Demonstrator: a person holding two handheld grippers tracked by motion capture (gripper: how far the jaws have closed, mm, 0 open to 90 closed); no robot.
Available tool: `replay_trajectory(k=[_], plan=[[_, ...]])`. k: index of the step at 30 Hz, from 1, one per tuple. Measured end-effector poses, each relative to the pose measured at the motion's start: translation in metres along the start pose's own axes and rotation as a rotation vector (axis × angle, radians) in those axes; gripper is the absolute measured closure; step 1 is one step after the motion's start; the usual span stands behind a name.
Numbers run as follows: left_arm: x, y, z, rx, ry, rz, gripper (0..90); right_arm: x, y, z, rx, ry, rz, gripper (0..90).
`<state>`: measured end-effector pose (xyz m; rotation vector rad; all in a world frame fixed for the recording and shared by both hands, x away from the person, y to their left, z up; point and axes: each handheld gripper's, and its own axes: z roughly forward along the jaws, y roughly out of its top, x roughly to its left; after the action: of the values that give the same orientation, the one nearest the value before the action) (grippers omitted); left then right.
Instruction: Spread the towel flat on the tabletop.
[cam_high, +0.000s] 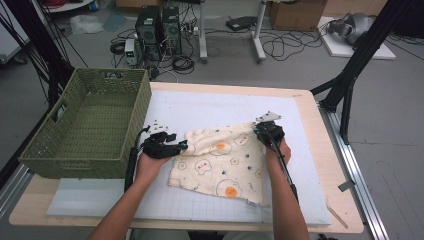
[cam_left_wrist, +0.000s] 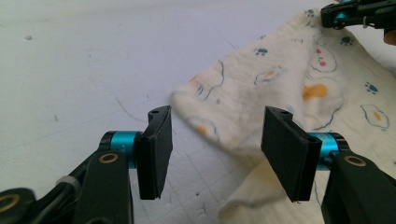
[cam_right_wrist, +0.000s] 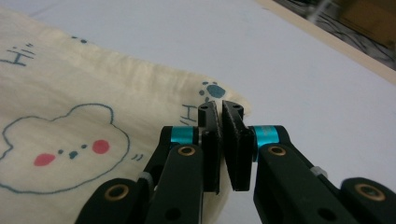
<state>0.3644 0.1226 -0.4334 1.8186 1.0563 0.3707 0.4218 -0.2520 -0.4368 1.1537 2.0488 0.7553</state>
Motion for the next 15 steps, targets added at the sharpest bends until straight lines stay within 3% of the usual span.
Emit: replay_trajectory(k=[2, 4, 6, 8, 15], plan=[[0.000, 0.001, 0.002, 0.005, 0.000, 0.002, 43.1, -0.007, -0.003, -0.001, 0.002, 0.028, 0.065, 74.8], [0.000, 0.005, 0.005, 0.008, -0.001, 0.008, 43.0, -0.010, -0.005, -0.006, 0.001, 0.059, 0.084, 68.7], [0.000, 0.010, 0.007, -0.018, 0.000, -0.001, 43.0, -0.014, -0.005, -0.013, -0.011, 0.085, 0.104, 64.4], [0.001, 0.015, 0.013, -0.009, 0.002, -0.018, 42.7, -0.016, -0.004, -0.022, -0.030, 0.102, 0.107, 62.1], [0.001, 0.032, 0.036, 0.005, 0.038, 0.009, 42.3, -0.018, -0.005, -0.057, -0.086, 0.166, 0.096, 58.6]])
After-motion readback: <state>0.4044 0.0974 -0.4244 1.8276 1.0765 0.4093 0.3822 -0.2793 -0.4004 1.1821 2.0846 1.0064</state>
